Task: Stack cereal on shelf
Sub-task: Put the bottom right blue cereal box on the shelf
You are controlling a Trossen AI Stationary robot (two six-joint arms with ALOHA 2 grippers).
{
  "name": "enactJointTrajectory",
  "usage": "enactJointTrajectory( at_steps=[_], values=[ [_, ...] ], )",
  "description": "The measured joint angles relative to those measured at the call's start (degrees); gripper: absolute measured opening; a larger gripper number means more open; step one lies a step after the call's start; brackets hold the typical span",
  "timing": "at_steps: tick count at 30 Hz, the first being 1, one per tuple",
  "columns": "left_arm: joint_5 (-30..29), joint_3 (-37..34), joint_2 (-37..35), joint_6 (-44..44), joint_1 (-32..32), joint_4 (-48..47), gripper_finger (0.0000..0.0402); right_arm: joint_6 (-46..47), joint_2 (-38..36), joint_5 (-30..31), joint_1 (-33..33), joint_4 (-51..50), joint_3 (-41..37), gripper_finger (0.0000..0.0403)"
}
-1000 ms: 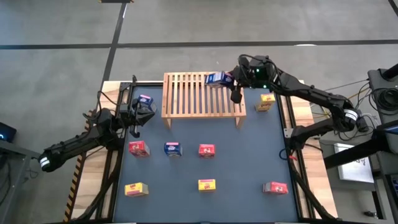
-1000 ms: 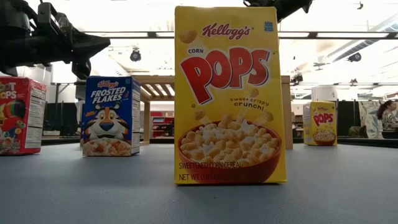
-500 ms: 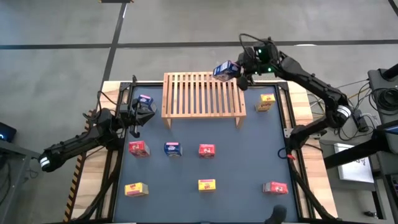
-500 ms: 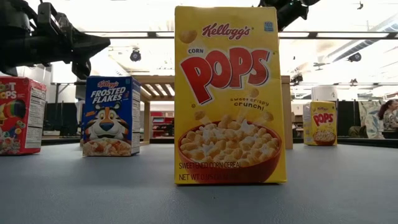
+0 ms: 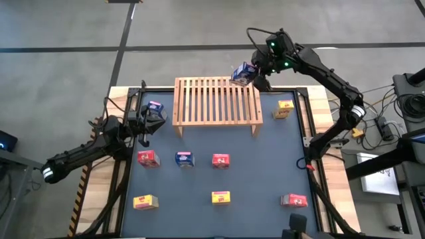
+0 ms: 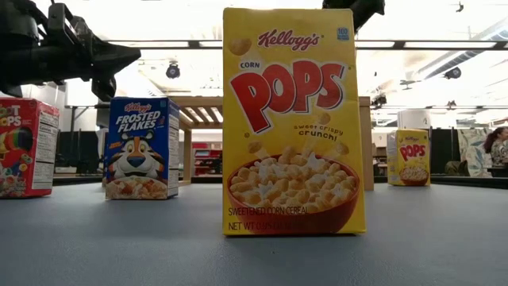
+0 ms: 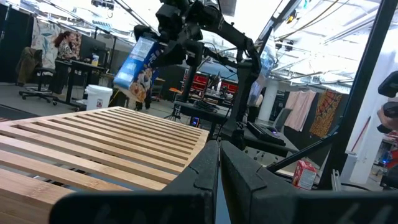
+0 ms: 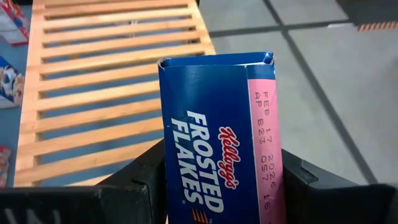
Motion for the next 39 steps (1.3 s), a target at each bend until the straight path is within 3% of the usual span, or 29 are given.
enactJointTrajectory(
  at_steps=[10, 39],
  values=[
    [0.0, 0.0, 0.0, 0.0, 0.0, 0.0, 0.0, -3.7, 4.2, 4.6, 0.0, -3.2, 1.9, 0.018],
    [0.0, 0.0, 0.0, 0.0, 0.0, 0.0, 0.0, -4.2, 4.8, 4.5, 0.0, -3.1, 1.8, 0.018]
  ],
)
